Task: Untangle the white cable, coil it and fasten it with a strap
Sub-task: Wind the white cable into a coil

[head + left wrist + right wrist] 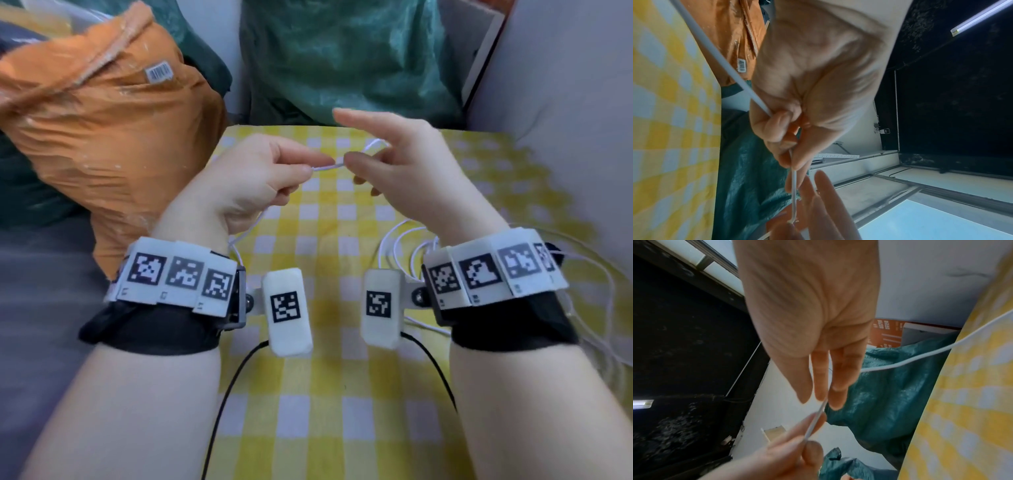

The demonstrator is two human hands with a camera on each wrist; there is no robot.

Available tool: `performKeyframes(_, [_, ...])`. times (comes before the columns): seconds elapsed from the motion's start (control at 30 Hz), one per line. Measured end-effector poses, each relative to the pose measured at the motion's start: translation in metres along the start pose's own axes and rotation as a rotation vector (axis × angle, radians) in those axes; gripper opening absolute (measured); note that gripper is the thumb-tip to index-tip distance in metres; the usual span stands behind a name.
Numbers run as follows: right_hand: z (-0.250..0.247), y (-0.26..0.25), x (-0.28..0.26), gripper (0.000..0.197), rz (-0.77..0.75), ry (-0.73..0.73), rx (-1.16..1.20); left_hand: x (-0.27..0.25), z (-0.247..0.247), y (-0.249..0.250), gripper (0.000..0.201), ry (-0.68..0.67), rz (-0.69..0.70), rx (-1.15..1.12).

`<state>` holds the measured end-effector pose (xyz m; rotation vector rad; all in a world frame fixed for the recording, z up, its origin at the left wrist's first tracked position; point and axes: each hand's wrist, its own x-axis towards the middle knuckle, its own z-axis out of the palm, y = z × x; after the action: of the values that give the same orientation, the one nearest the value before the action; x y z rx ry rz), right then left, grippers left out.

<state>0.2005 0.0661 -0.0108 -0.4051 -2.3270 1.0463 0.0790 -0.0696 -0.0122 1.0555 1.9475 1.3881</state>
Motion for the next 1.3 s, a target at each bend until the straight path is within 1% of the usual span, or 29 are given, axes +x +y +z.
performKeyframes(0.03, [0.004, 0.001, -0.001, 0.038, -0.009, -0.038, 0.020, 0.000, 0.001, 0.000, 0.027, 0.007, 0.009, -0.012])
performKeyframes(0.1, [0.011, 0.005, -0.001, 0.030, -0.023, -0.067, 0.035, 0.001, 0.004, -0.002, 0.024, 0.029, 0.029, -0.045])
performKeyframes(0.17, [0.016, 0.009, 0.000, 0.019, -0.032, -0.065, 0.054, 0.002, 0.005, -0.005, 0.021, 0.031, 0.044, -0.063])
performKeyframes(0.23, [0.016, 0.010, 0.001, 0.008, -0.044, -0.033, 0.055, 0.003, 0.005, -0.007, 0.016, 0.011, 0.033, -0.077])
performKeyframes(0.3, [0.012, 0.015, 0.005, 0.006, -0.027, 0.060, 0.027, 0.005, 0.003, -0.007, 0.011, -0.001, -0.003, -0.058])
performKeyframes(0.33, [0.009, 0.019, 0.007, 0.007, -0.002, 0.122, 0.003, 0.006, 0.001, -0.007, 0.012, 0.010, -0.017, -0.030])
performKeyframes(0.43, [-0.004, 0.032, 0.012, 0.011, 0.078, 0.316, -0.110, 0.010, -0.008, -0.011, 0.017, 0.111, -0.010, 0.063])
performKeyframes(0.5, [-0.013, 0.042, 0.013, 0.018, 0.127, 0.428, -0.217, 0.010, -0.016, -0.014, 0.018, 0.187, 0.018, 0.068])
performKeyframes(0.57, [-0.022, 0.050, 0.013, 0.022, 0.213, 0.504, -0.317, 0.010, -0.023, -0.017, 0.019, 0.237, 0.050, 0.042])
performKeyframes(0.6, [-0.026, 0.054, 0.012, 0.023, 0.267, 0.514, -0.352, 0.010, -0.025, -0.018, 0.020, 0.249, 0.057, 0.035])
performKeyframes(0.63, [-0.029, 0.056, 0.012, 0.024, 0.314, 0.504, -0.381, 0.010, -0.025, -0.019, 0.021, 0.250, 0.061, 0.034])
performKeyframes(0.7, [-0.030, 0.058, 0.011, 0.024, 0.370, 0.430, -0.444, 0.012, -0.021, -0.018, 0.021, 0.232, 0.075, 0.055])
performKeyframes(0.73, [-0.029, 0.055, 0.010, 0.025, 0.366, 0.381, -0.468, 0.013, -0.017, -0.018, 0.019, 0.224, 0.083, 0.078])
performKeyframes(0.8, [-0.026, 0.044, 0.011, 0.027, 0.301, 0.290, -0.440, 0.014, -0.011, -0.016, 0.019, 0.200, 0.092, 0.128])
performKeyframes(0.83, [-0.022, 0.037, 0.011, 0.028, 0.247, 0.235, -0.373, 0.014, -0.008, -0.015, 0.020, 0.175, 0.098, 0.143])
performKeyframes(0.93, [-0.006, 0.014, 0.007, 0.028, 0.101, -0.001, -0.063, 0.011, -0.002, -0.009, 0.023, 0.107, 0.127, 0.143])
performKeyframes(1.0, [0.003, 0.006, 0.006, 0.025, 0.039, -0.093, 0.072, 0.010, 0.002, -0.004, 0.023, 0.100, 0.155, 0.111])
performKeyframes(1.07, [0.005, 0.003, 0.006, 0.017, 0.013, -0.074, 0.112, 0.010, 0.007, -0.001, 0.021, 0.116, 0.185, 0.061])
performKeyframes(1.13, [0.003, 0.004, 0.007, 0.008, 0.004, -0.007, 0.116, 0.008, 0.010, 0.001, 0.015, 0.121, 0.210, -0.012])
performKeyframes(1.2, [0.000, 0.005, 0.007, 0.008, 0.012, 0.052, 0.093, 0.007, 0.011, 0.002, 0.010, 0.121, 0.200, -0.026])
performKeyframes(1.3, [-0.001, 0.011, 0.010, 0.011, 0.042, 0.134, 0.035, 0.007, 0.008, 0.001, 0.008, 0.107, 0.161, 0.067])
